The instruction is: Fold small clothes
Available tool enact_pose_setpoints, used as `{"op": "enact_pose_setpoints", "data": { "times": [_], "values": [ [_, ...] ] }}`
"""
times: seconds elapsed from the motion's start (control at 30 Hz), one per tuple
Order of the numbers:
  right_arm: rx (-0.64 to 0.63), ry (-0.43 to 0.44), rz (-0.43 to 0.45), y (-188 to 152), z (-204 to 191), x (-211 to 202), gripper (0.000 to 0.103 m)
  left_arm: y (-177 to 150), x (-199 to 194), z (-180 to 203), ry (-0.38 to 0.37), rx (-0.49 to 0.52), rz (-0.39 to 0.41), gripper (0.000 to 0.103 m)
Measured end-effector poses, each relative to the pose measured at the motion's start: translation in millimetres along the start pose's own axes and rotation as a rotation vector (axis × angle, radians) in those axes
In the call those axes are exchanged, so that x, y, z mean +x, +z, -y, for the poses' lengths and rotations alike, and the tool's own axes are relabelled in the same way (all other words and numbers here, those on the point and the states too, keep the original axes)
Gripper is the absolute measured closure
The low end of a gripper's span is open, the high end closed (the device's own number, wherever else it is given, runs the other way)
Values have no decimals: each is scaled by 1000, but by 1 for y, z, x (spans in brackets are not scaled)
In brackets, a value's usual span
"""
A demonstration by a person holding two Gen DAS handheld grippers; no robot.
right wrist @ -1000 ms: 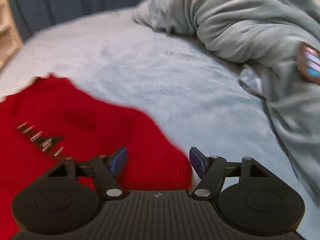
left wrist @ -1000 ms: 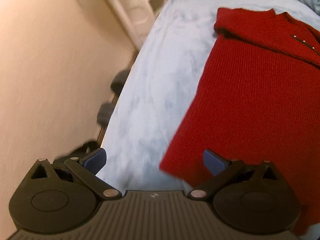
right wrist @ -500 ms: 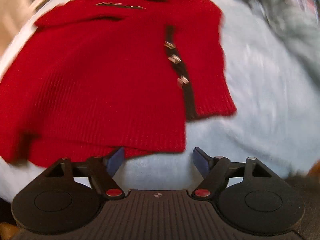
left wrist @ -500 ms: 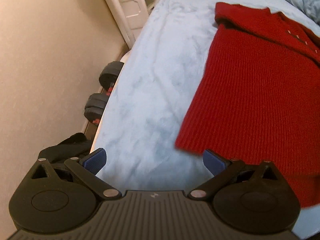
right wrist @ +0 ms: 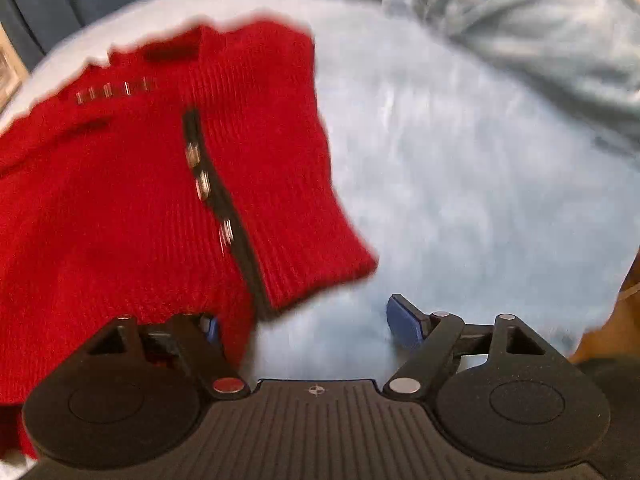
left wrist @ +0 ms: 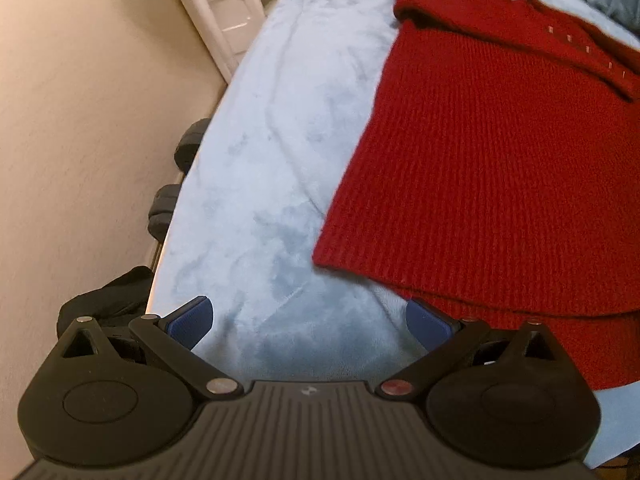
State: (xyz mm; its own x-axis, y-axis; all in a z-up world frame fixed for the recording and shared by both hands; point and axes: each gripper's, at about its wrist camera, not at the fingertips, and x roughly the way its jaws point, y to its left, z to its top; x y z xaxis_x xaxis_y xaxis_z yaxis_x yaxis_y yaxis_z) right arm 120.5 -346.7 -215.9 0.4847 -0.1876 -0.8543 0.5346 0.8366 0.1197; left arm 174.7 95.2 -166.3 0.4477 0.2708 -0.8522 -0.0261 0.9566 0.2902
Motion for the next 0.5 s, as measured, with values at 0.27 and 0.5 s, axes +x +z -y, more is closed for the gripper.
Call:
{"op": "enact_pose_setpoints", "data": {
  "times": [0.27, 0.5],
  "values": [
    [-269, -58, 122, 26, -21, -59, 101, 1, 11, -11, 24, -23, -5, 0],
    [-384, -86, 20, 35, -11, -40, 100, 3, 27, -7, -25, -3, -5, 0]
  ]
}}
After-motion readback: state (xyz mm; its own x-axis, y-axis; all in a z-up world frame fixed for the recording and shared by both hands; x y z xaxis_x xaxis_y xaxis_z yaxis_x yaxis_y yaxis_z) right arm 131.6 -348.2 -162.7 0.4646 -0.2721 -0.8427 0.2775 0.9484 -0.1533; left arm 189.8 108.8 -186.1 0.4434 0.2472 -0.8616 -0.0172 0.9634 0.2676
